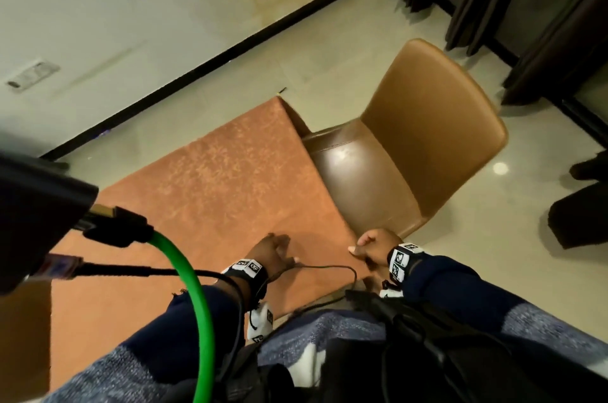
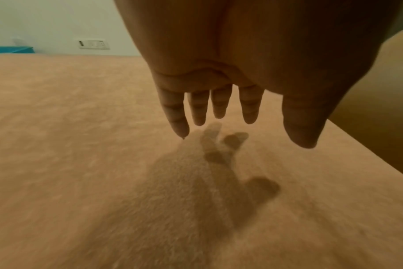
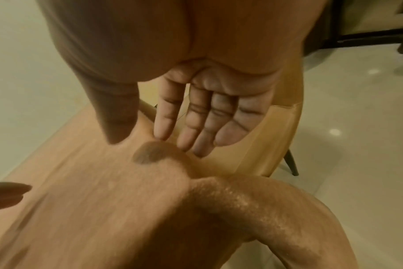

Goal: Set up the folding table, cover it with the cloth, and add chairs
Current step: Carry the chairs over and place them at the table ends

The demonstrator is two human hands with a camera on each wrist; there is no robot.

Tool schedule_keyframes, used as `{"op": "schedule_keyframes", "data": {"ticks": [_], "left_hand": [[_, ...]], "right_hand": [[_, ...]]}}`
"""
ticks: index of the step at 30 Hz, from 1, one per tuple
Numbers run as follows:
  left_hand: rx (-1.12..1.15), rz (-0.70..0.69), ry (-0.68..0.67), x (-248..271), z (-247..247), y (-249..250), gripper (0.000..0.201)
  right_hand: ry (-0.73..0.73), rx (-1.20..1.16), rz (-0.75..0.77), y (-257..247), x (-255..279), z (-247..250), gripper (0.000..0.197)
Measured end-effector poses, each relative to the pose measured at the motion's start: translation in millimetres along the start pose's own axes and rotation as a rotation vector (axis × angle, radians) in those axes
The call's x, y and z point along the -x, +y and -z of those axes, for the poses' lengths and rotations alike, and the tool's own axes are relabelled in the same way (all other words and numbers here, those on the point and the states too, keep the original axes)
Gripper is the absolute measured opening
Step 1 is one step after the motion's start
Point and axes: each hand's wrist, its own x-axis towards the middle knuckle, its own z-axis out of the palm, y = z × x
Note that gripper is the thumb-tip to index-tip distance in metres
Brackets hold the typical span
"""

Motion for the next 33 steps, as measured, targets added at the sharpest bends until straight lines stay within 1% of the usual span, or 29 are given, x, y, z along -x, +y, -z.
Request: {"op": "schedule_keyframes", "data": {"ticks": [2, 4, 6, 7, 8, 9, 11, 12, 13, 15, 17, 18, 19, 22, 25, 27, 29, 31, 32, 33], "left_hand": [[0.078, 0.044, -0.005, 11.9, -7.2, -18.9, 0.087], [0.171, 0.101, -0.018, 22.1, -15.8, -40.5, 0.086], [0.251, 0.167, -0.012, 37.4, -24.4, -74.0, 0.083], [0.281, 0.197, 0.007, 46.0, -29.5, -91.7, 0.081], [0.289, 0.223, 0.016, 52.4, -32.6, -106.5, 0.079], [0.301, 0.236, 0.032, 59.4, -35.3, -122.0, 0.078], [0.302, 0.285, 0.073, 72.1, -42.5, -158.4, 0.079], [0.291, 0.316, 0.086, 77.0, -48.2, -177.7, 0.082], [0.274, 0.342, 0.105, 79.6, -54.7, -193.3, 0.087], [0.268, 0.442, 0.151, 85.3, -72.1, -229.6, 0.096], [0.280, 0.529, 0.208, 94.2, -87.2, -263.9, 0.100], [0.286, 0.555, 0.232, 98.7, -93.2, -279.7, 0.102], [0.287, 0.562, 0.256, 103.5, -99.4, -299.4, 0.104], [0.306, 0.561, 0.302, 116.9, -115.3, -354.9, 0.111], [0.299, 0.552, 0.320, 133.3, -123.9, -408.9, 0.118], [0.302, 0.524, 0.275, 145.5, -127.2, -440.0, 0.120], [0.292, 0.476, 0.219, 154.0, -129.1, -458.3, 0.120], [0.300, 0.433, 0.174, 162.4, -132.8, -470.6, 0.118], [0.303, 0.420, 0.158, 164.8, -136.2, -475.2, 0.118], [0.304, 0.418, 0.144, 166.3, -138.8, -477.2, 0.118]], "right_hand": [[0.019, 0.148, 0.055, -4.4, -4.6, -10.9, 0.029], [0.054, 0.224, 0.058, -8.3, -2.4, -13.4, 0.027], [0.062, 0.322, 0.047, -17.5, -1.3, -16.3, 0.025], [0.080, 0.367, 0.057, -23.8, -1.1, -18.1, 0.025], [0.118, 0.395, 0.092, -29.3, -1.8, -18.9, 0.028], [0.151, 0.431, 0.133, -37.6, -0.6, -23.5, 0.040], [0.205, 0.585, 0.225, -60.0, 4.4, -43.6, 0.071], [0.217, 0.669, 0.270, -72.0, 8.1, -56.6, 0.081], [0.204, 0.735, 0.303, -82.1, 14.3, -68.7, 0.087], [0.110, 0.847, 0.355, -100.4, 22.8, -103.0, 0.094], [0.038, 0.938, 0.349, -113.6, 32.2, -138.8, 0.101], [0.035, 0.966, 0.344, -116.0, 32.1, -152.7, 0.103], [0.054, 0.980, 0.321, -118.5, 35.2, -166.7, 0.103], [0.159, 0.992, 0.255, -112.0, 38.3, -185.1, 0.104], [0.139, 0.993, 0.163, -117.2, 40.2, -193.8, 0.107], [0.177, 0.946, 0.096, -128.2, 43.3, -205.9, 0.105], [0.221, 0.884, 0.076, -121.8, 34.3, -217.8, 0.098], [0.237, 0.899, 0.106, -120.7, 32.0, -243.1, 0.106], [0.248, 0.894, 0.116, -128.7, 42.0, -262.3, 0.111], [0.239, 0.877, 0.113, -141.1, 57.3, -280.7, 0.111]]}}
